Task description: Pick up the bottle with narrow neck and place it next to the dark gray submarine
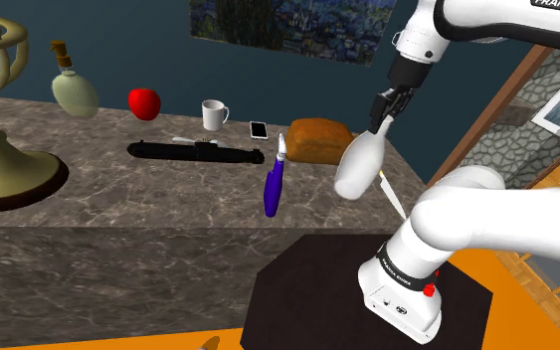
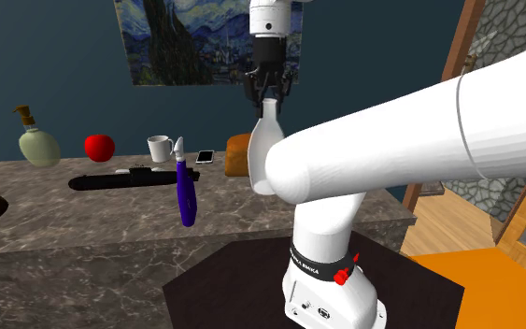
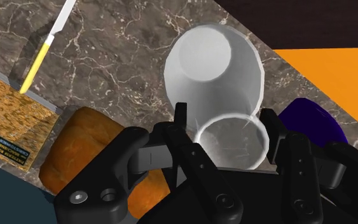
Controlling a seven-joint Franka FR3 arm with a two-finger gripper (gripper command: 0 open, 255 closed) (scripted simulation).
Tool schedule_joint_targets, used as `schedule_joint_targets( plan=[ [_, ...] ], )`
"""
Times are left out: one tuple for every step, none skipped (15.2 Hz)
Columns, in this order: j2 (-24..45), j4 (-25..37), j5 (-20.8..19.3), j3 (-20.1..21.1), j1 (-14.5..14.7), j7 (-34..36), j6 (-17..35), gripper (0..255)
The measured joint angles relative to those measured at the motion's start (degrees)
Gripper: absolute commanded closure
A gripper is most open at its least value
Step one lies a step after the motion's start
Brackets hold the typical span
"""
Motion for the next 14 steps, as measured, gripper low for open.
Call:
schedule_joint_targets(
  plan=[
    [0.28,0.78,0.12,0.1,0.08,0.03,-0.5,255],
    [0.21,1.56,0.32,0.34,0.16,0.13,-1.35,255],
    [0.39,2.33,0.45,0.48,0.23,0.18,-1.94,255],
    [0.45,3.11,0.53,0.56,0.26,0.15,-2.66,255],
    [0.93,4.0,0.64,0.66,0.35,0.19,-3.07,255],
    [1.3,4.86,0.62,0.6,0.36,0.08,-3.56,255],
    [1.45,5.66,0.73,0.72,0.41,0.11,-4.2,255],
    [1.82,6.67,0.82,0.81,0.47,0.1,-4.85,255],
    [2.2,7.7,0.87,0.85,0.51,0.06,-5.49,255],
    [2.56,8.59,0.97,0.94,0.58,0.08,-6.03,255],
    [2.82,9.5,0.98,0.93,0.59,-0.01,-6.67,255],
    [3.08,10.4,0.98,0.92,0.61,-0.09,-7.3,255],
    [3.52,11.43,1.14,1.07,0.69,-0.02,-7.91,255],
    [3.74,12.35,1.19,1.13,0.72,-0.05,-8.6,255]
  ],
)
